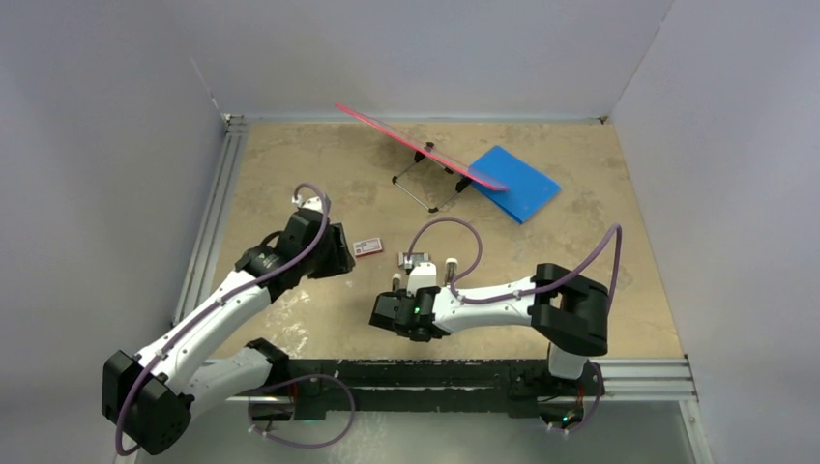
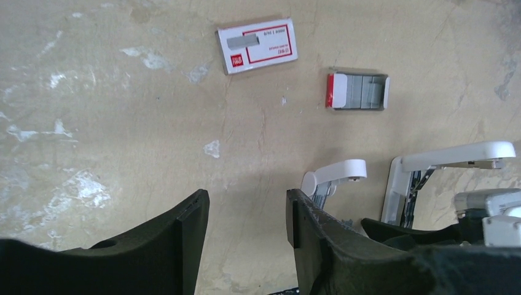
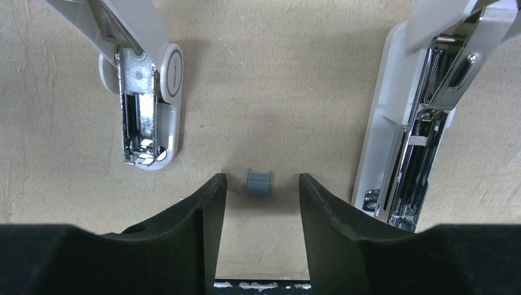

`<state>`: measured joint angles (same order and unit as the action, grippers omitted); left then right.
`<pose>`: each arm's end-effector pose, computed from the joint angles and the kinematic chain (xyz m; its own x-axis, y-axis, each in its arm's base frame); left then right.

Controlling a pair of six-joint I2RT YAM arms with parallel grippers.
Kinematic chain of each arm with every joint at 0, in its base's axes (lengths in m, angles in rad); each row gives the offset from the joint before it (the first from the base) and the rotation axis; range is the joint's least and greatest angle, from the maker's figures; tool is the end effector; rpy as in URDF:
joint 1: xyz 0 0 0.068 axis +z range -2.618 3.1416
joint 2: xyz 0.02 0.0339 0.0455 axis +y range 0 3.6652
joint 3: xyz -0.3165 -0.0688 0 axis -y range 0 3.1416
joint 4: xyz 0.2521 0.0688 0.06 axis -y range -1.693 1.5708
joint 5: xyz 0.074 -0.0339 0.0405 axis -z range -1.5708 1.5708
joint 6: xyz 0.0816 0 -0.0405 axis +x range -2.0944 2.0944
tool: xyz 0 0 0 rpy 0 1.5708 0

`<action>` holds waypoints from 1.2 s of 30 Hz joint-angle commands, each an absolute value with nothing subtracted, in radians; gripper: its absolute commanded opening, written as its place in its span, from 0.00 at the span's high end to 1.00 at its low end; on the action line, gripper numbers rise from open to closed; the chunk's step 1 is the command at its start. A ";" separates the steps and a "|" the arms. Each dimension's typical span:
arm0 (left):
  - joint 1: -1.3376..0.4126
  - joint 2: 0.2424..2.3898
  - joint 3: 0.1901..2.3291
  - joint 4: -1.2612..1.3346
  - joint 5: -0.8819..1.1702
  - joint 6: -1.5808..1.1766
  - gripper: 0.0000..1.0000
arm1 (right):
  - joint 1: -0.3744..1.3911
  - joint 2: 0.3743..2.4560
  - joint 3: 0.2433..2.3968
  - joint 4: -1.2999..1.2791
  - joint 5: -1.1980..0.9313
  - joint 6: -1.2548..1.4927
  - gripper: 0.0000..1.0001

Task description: Load the staples into the stapler

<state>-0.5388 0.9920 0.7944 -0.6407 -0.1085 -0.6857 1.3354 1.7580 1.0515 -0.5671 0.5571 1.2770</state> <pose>0.1844 -0.1000 0.2725 -0.7776 -0.2686 -0.5686 -0.0574 0.9307 -0.3611 0.1239 0.3318 0.1695 -0.8200 0.0643 -0.5687 -0.0151 0.9909 0.1339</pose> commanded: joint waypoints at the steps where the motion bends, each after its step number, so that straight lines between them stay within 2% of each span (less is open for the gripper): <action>1: -0.535 0.976 0.720 -0.581 -0.048 -0.761 0.52 | 1.324 1.751 1.082 -0.635 0.513 1.360 0.51; 3: -0.535 0.973 0.674 -0.548 -0.012 -0.788 0.56 | 1.315 1.756 1.091 -0.630 0.504 1.376 0.53; 6: -0.535 0.982 0.606 -0.492 0.051 -0.814 0.71 | 1.306 1.771 1.104 -0.634 0.493 1.388 0.58; 10: -0.535 1.017 0.556 -0.428 0.103 -0.822 0.84 | 1.297 1.792 1.111 -0.656 0.487 1.402 0.63; 17: -0.535 1.072 0.516 -0.370 0.140 -0.816 0.86 | 1.278 1.793 1.118 -0.669 0.494 1.407 0.65; 23: -0.534 1.077 0.517 -0.366 0.132 -0.803 0.86 | 1.275 1.806 1.118 -0.645 0.469 1.368 0.70; 36: -0.535 1.089 0.508 -0.365 0.117 -0.792 0.86 | 1.267 1.808 1.118 -0.658 0.482 1.368 0.72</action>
